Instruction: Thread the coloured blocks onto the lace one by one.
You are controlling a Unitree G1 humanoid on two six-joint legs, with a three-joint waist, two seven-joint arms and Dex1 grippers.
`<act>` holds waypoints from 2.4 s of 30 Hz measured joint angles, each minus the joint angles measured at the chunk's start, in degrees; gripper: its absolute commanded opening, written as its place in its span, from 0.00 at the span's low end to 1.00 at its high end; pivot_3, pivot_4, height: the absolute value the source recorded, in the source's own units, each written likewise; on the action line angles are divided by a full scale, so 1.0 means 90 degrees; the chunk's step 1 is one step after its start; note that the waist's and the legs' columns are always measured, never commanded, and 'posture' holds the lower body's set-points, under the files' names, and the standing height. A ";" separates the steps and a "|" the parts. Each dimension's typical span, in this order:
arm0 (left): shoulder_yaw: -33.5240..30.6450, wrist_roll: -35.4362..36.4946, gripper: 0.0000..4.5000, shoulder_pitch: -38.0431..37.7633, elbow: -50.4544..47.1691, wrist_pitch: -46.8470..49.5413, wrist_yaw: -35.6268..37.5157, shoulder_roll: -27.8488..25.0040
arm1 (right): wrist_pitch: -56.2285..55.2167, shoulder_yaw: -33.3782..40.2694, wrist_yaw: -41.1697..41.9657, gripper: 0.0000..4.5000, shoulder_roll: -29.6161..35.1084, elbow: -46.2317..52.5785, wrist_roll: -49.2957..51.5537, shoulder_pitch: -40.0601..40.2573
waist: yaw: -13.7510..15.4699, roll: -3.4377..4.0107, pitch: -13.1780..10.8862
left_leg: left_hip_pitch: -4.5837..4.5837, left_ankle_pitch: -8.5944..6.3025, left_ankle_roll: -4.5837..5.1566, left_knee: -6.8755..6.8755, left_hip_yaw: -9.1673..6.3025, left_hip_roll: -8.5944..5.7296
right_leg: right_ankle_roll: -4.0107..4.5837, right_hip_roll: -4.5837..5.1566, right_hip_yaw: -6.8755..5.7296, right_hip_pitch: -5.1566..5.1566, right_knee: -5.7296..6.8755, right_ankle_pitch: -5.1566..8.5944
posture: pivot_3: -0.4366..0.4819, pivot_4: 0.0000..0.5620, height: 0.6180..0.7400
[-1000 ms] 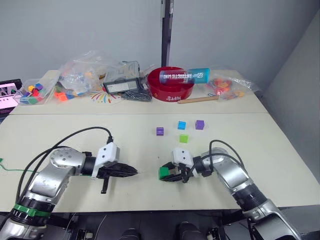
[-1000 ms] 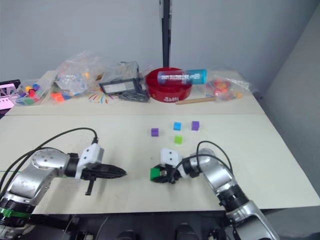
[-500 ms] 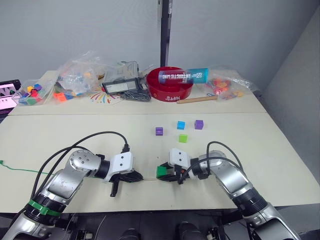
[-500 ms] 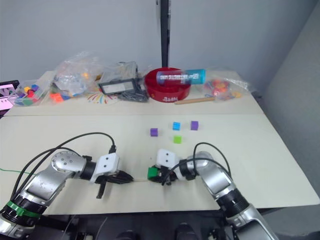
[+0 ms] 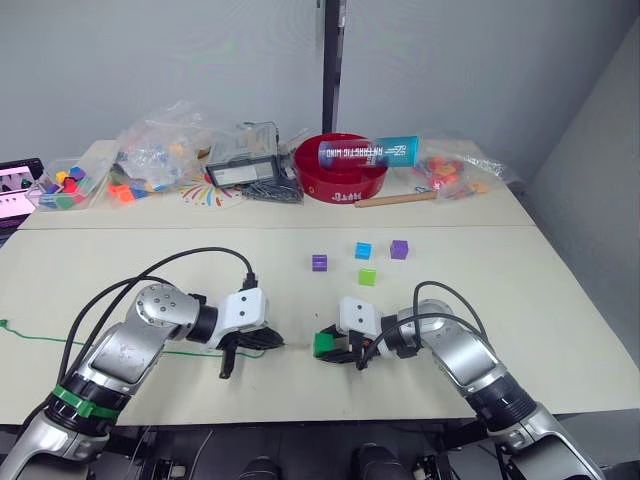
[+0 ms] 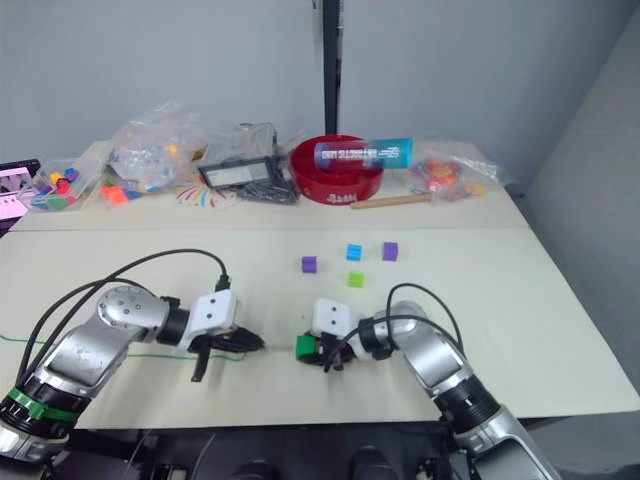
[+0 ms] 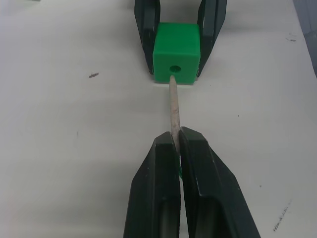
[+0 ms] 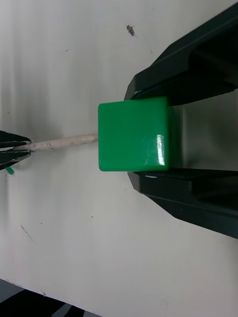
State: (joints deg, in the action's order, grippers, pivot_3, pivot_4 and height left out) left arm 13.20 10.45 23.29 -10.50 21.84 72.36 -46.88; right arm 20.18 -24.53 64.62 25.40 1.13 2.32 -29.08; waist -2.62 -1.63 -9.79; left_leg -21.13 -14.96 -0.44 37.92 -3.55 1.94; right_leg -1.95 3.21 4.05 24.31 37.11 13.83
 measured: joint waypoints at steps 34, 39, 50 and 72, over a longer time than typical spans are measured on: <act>0.0453 -0.0139 0.00 0.0209 -0.0232 0.0319 -0.0054 0.0383 | 0.0345 -0.0078 -0.0199 0.26 -0.0041 0.0257 -0.0103 -0.0006 | -0.0024 -0.0001 0.0001 | 0.0001 0.0000 0.0000 0.0001 0.0000 0.0001 | 0.0000 -0.0002 0.0002 -0.0001 0.0002 0.0000 | 0.48 0.27 0.92; 0.0479 -0.0139 0.00 0.0208 -0.0224 0.0330 -0.0036 0.0344 | 0.0355 -0.0081 -0.0212 0.26 -0.0042 0.0264 -0.0104 -0.0006 | -0.0029 -0.0001 0.0001 | 0.0001 0.0000 0.0000 0.0001 -0.0001 0.0001 | 0.0000 -0.0002 0.0001 0.0000 0.0002 0.0000 | 0.48 0.27 0.92; -0.1142 0.0839 0.39 -0.0426 -0.0282 0.0805 -0.0243 -0.0211 | 0.0345 -0.0072 -0.0271 0.26 -0.0006 0.0274 -0.0102 0.0026 | -0.0009 -0.0001 0.0001 | 0.0002 0.0000 0.0000 0.0001 -0.0001 0.0001 | 0.0000 0.0000 0.0000 -0.0001 0.0001 0.0000 | 0.48 0.27 0.92; -0.0821 0.0924 0.76 -0.2610 -0.2937 0.2957 -0.3512 0.0909 | 0.0583 -0.0077 -0.0514 0.26 -0.0230 0.0310 -0.0081 0.0040 | -0.0092 -0.0012 -0.0001 | 0.0007 0.0005 -0.0009 0.0000 -0.0006 0.0003 | 0.0009 0.0000 0.0000 -0.0004 0.0003 -0.0006 | 0.48 0.27 0.92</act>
State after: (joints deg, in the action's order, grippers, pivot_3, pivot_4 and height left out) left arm 5.81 18.77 -0.20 -36.93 48.46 40.75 -38.70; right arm 25.42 -25.22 60.00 23.32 3.92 1.59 -28.73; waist -3.45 -1.73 -9.80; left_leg -21.07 -14.91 -0.52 37.92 -3.61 1.96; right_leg -1.87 3.21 4.05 24.27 37.13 13.77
